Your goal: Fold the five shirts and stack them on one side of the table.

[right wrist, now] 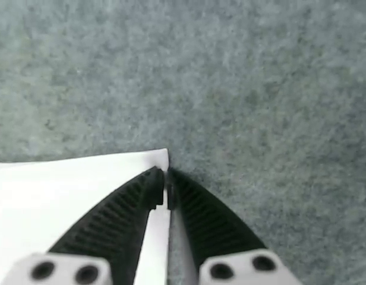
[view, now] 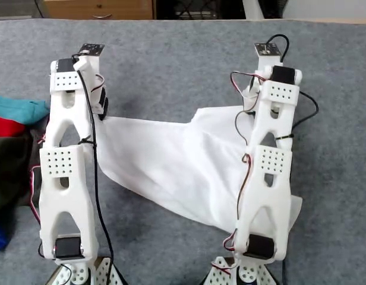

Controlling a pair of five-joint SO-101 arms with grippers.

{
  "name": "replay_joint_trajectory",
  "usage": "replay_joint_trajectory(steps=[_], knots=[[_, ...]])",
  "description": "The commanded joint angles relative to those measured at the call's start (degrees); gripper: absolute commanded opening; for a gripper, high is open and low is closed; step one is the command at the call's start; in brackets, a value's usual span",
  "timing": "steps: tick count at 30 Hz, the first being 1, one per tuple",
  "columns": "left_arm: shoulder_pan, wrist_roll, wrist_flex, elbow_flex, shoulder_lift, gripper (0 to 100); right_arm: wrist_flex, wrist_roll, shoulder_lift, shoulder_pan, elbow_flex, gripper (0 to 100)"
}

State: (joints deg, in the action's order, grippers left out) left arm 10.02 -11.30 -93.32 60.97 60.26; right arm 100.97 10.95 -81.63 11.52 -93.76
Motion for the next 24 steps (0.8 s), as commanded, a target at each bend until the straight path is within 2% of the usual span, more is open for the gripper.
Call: replay_joint_trajectory(steps=[1, 3, 8, 12, 16, 24], knots=[[-0.4, 3.4, 0.4, 2.0, -1.0, 3, -0.6, -0.2, 0.6, 0.4, -2.0, 1.5], [-0.8, 5.3, 0.0, 2.1, -1.1, 3, -0.5, -0.2, 1.3, 0.1, -2.0, 1.5], [-1.4, 5.8, -7.5, 9.7, -2.3, 3, -0.4, -0.5, 6.0, -1.1, -1.9, 1.5], [-0.9, 6.0, -7.6, 13.9, -4.0, 3, 0.3, -0.6, 12.7, -1.9, -1.6, 1.5], [-2.1, 6.0, -7.6, 11.3, -9.1, 3, 0.4, -0.7, 22.4, -1.9, 0.6, 1.5], [-2.5, 6.0, -7.6, 10.2, -22.2, 3, 0.2, -0.2, 47.2, -3.1, 18.5, 1.5]])
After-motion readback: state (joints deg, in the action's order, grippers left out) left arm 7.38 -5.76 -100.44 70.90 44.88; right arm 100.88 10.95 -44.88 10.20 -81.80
